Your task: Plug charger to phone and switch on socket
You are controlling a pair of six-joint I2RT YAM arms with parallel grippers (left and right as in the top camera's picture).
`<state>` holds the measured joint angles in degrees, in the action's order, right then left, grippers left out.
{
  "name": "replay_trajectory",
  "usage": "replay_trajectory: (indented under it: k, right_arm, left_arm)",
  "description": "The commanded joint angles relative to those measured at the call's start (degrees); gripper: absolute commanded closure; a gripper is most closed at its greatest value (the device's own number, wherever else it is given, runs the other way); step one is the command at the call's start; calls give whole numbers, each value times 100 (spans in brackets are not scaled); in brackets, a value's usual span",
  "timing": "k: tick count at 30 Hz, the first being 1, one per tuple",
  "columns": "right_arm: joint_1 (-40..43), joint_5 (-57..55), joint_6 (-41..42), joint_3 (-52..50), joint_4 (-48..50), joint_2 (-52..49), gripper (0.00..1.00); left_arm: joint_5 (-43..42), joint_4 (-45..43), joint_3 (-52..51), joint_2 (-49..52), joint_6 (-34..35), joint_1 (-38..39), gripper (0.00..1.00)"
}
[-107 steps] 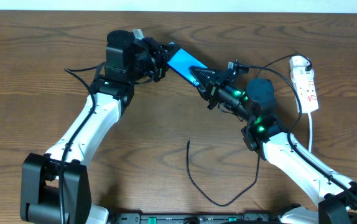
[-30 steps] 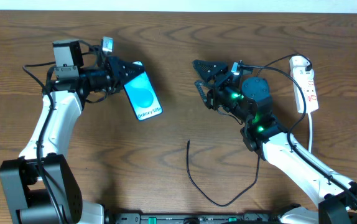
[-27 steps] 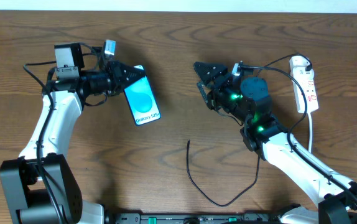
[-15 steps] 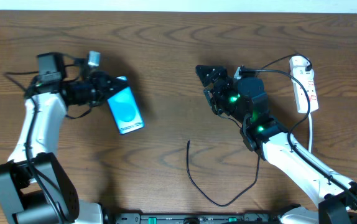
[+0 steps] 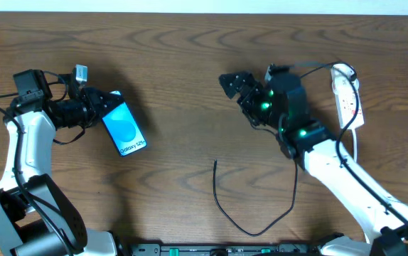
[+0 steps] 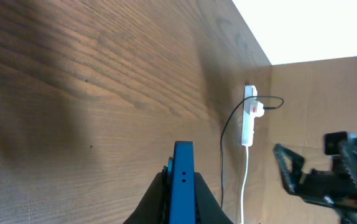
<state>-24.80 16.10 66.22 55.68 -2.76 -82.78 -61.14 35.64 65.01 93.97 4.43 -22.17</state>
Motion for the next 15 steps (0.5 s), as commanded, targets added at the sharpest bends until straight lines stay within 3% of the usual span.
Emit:
replay_trajectory:
  k: [1, 11, 15]
  right_arm:
    - [28, 52, -901, 664, -605, 35, 1]
    - [-20, -708, -2675, 1445, -3348, -17, 1]
    - [-37, -739, -3158, 1432, -3663, -15, 1]
  left_arm:
    - [-138, 17, 186, -127, -79, -9, 92]
    - [-138, 35, 186, -127, -76, -9, 92]
    - [-140, 39, 186, -127, -74, -9, 93]
